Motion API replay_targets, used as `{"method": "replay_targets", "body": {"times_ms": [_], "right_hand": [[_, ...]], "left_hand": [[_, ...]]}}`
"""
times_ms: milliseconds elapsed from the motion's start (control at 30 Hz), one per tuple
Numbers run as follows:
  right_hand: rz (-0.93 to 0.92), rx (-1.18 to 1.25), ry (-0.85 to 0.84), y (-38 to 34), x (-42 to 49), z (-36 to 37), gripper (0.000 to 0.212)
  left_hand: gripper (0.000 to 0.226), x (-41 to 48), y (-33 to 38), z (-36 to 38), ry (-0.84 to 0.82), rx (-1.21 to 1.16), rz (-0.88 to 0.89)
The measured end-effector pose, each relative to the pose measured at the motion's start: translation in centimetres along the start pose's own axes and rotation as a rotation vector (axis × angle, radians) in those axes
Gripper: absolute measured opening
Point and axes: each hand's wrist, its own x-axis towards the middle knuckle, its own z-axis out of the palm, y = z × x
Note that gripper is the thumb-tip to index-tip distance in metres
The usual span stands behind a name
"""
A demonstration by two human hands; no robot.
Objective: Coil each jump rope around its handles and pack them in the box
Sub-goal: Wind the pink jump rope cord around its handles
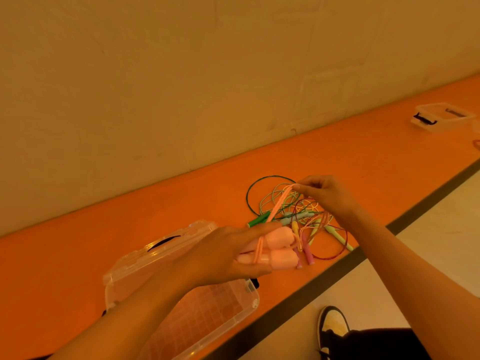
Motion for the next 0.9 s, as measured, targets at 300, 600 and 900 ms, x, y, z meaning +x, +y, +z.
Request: {"method": "replay_targets", "body": {"times_ms": [300, 600, 900], "right_hand": [[0.04, -0.073, -0.118, 1.8, 0.3, -0.6, 0.012], [-0.007, -0.163, -0.186, 2.0, 0.3, -1.9, 0.013], [-0.206, -0.46, -0.432, 1.1, -0.6, 1.8, 0.005]], "left_hand": [[0.071, 0.0, -0.9, -0.4, 0.165, -0.183, -0.036], [0.058, -0.8, -2.0, -2.4, 0.449, -0.426, -0.155], [0.046, 0.1, -2.8, -3.2, 0.838, -0.452, -0.327]]}}
